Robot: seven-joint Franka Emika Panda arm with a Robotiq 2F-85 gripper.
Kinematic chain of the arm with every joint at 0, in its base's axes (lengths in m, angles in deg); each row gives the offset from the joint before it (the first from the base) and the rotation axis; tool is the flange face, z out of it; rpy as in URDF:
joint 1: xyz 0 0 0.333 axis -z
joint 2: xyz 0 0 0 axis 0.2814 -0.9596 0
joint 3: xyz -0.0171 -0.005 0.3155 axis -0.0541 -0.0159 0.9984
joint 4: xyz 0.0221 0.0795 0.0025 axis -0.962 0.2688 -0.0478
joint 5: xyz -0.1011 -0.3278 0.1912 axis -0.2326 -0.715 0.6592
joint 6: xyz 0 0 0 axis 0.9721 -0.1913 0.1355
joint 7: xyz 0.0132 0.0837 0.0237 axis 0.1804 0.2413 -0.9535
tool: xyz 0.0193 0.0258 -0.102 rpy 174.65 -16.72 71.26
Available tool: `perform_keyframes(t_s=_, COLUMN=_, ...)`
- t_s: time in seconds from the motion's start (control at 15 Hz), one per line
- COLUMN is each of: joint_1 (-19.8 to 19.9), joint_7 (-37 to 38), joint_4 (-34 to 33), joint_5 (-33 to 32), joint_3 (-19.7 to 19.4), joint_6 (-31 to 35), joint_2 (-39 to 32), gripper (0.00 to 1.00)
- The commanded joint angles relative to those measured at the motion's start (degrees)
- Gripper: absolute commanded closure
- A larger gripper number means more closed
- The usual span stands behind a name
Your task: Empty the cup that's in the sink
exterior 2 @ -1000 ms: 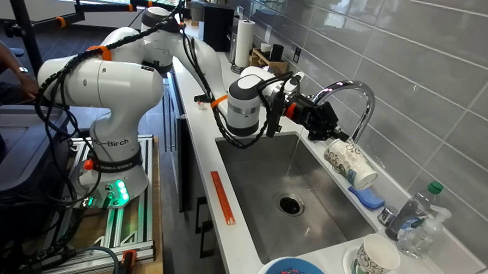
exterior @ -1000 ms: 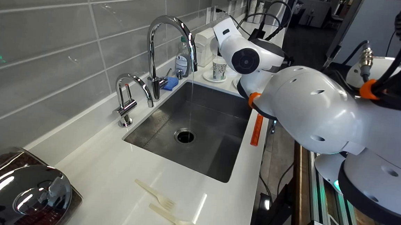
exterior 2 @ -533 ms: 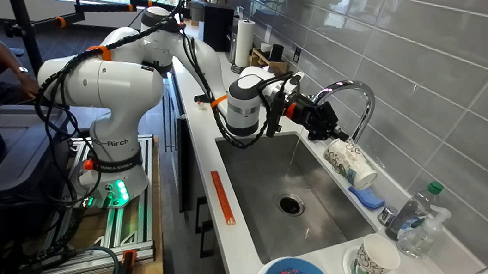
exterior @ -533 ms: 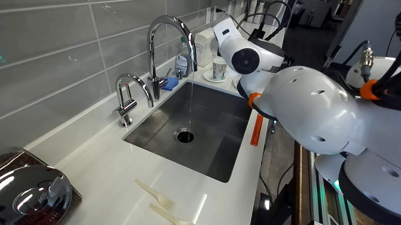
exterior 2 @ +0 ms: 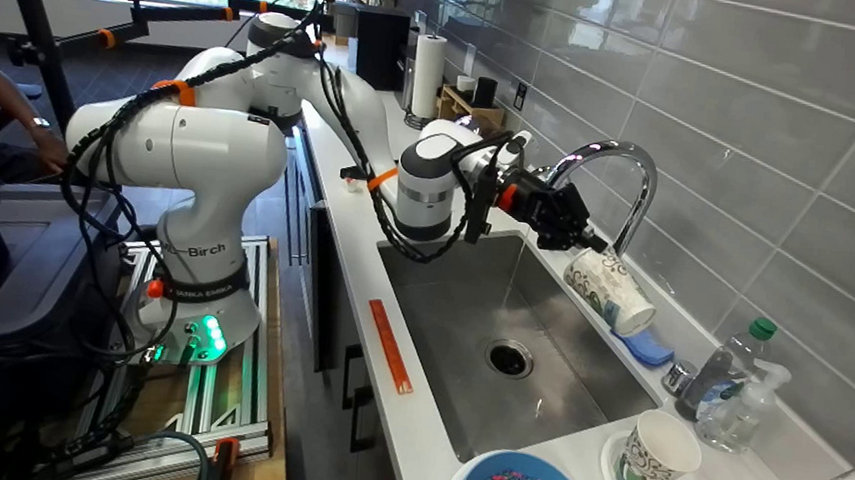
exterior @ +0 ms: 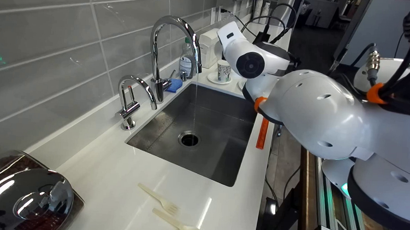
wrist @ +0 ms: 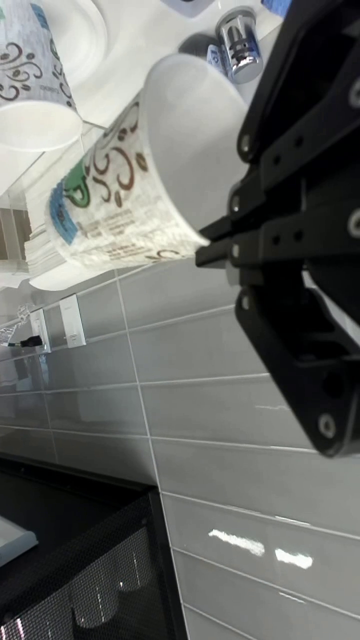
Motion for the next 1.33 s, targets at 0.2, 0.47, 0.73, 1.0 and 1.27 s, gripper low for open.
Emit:
perform_keyframes(t_s=0.2, joint_1=-1.1, joint_7=1.9, joint_4=1.3, joint_5=-0.5, joint_3=2.1, joint_6=0.0, joint_2=4.3, gripper=0.99)
perform_keyframes(t_s=0.47, joint_1=-0.4, joint_7=1.5, joint_4=2.9, joint_5=-0.7, joint_3=1.4, joint_6=0.7, joint_2=9.7, gripper=0.99)
perform_keyframes(t_s=0.73, joint_1=1.8, joint_7=1.3, joint_4=3.5, joint_5=-0.9, joint_3=1.6, joint_6=1.5, joint_2=16.4, gripper=0.99)
perform_keyframes(t_s=1.0, joint_1=5.5, joint_7=1.5, joint_4=3.3, joint_5=-0.8, joint_3=2.7, joint_6=3.6, joint_2=23.4, gripper=0.99)
perform_keyframes(t_s=1.27, joint_1=10.9, joint_7=1.5, joint_4=3.0, joint_5=-0.9, joint_3=5.0, joint_6=9.1, joint_2=30.7, gripper=0.99)
